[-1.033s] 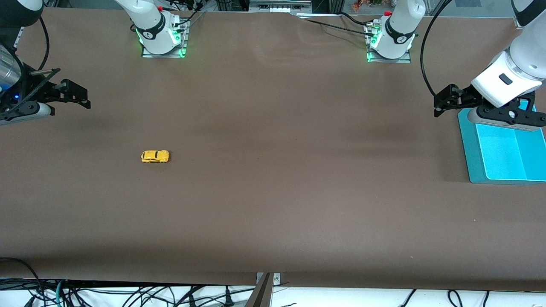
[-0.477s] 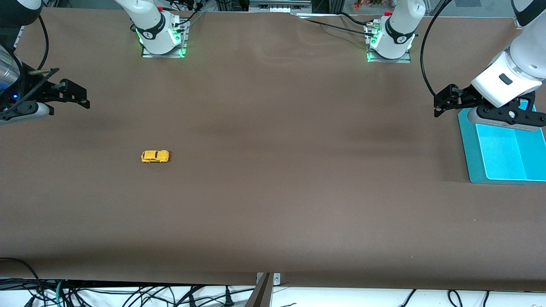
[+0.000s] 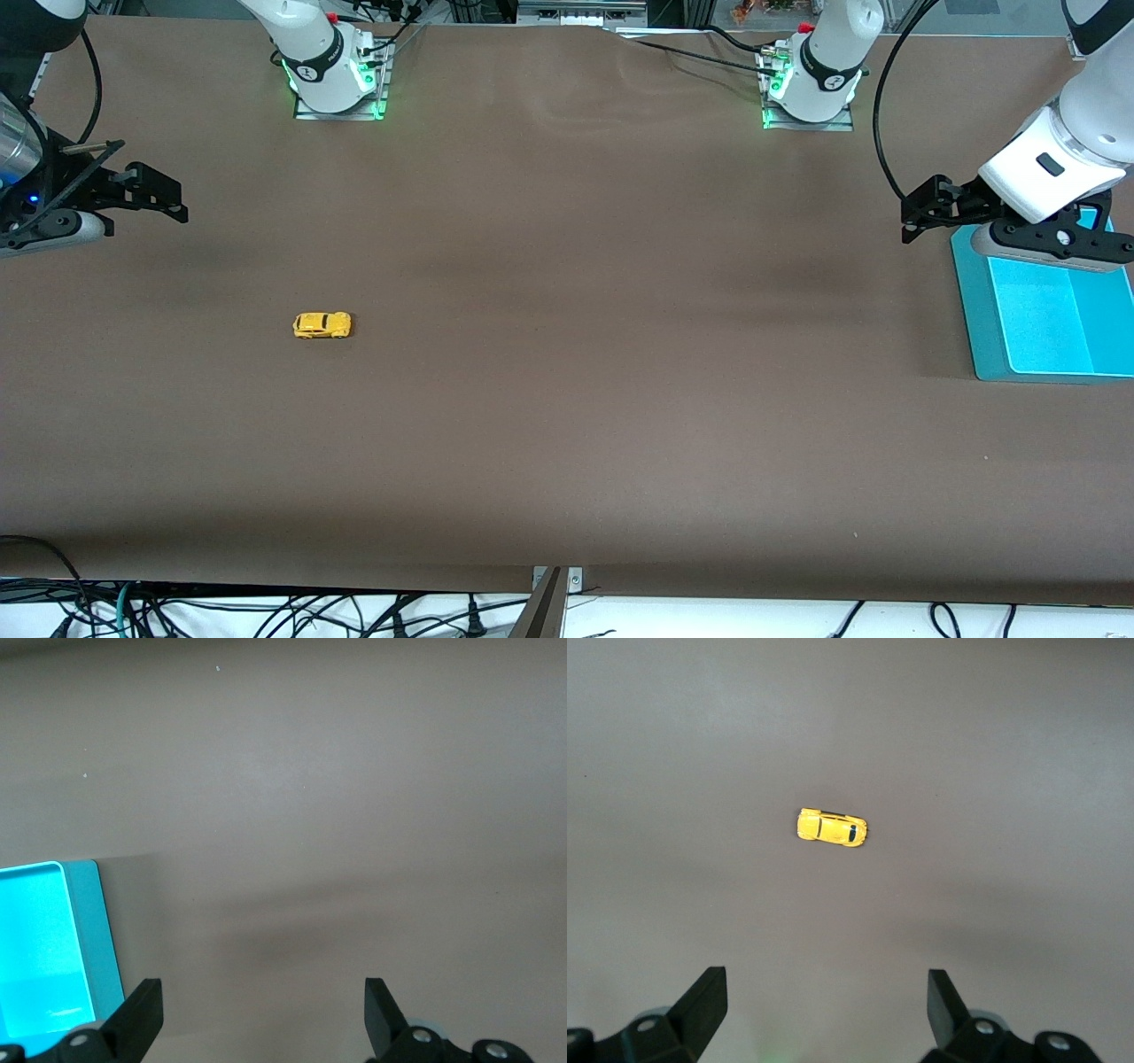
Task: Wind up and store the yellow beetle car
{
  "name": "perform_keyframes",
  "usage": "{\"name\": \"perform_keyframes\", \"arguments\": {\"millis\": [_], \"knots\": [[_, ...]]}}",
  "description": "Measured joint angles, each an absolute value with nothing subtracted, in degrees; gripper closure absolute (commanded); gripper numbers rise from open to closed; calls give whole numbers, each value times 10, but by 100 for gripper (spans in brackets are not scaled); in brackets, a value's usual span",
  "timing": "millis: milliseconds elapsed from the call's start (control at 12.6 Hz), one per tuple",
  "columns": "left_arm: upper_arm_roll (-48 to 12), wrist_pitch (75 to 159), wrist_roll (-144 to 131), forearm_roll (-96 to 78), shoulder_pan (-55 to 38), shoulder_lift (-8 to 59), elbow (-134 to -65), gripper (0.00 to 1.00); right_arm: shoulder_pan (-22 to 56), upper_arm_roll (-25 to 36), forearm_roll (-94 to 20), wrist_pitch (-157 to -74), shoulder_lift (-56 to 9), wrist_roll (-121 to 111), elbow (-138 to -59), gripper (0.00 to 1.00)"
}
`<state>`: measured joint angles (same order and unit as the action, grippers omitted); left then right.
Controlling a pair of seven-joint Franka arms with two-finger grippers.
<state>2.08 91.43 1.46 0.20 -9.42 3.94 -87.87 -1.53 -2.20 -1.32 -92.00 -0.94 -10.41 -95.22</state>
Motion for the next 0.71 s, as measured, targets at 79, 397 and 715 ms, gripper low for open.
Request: {"name": "perform_keyframes", "arguments": {"millis": [79, 397, 715], "knots": [[21, 914, 15, 2, -94, 39, -879, 0, -15, -22, -13, -919, -10, -104, -952, 0], [21, 914, 15, 2, -94, 39, -879, 0, -14, -22, -13, -919, -14, -104, -952, 0], [21, 914, 15, 2, -94, 39, -879, 0, -14, -22, -13, -919, -14, -104, -952, 0]]}}
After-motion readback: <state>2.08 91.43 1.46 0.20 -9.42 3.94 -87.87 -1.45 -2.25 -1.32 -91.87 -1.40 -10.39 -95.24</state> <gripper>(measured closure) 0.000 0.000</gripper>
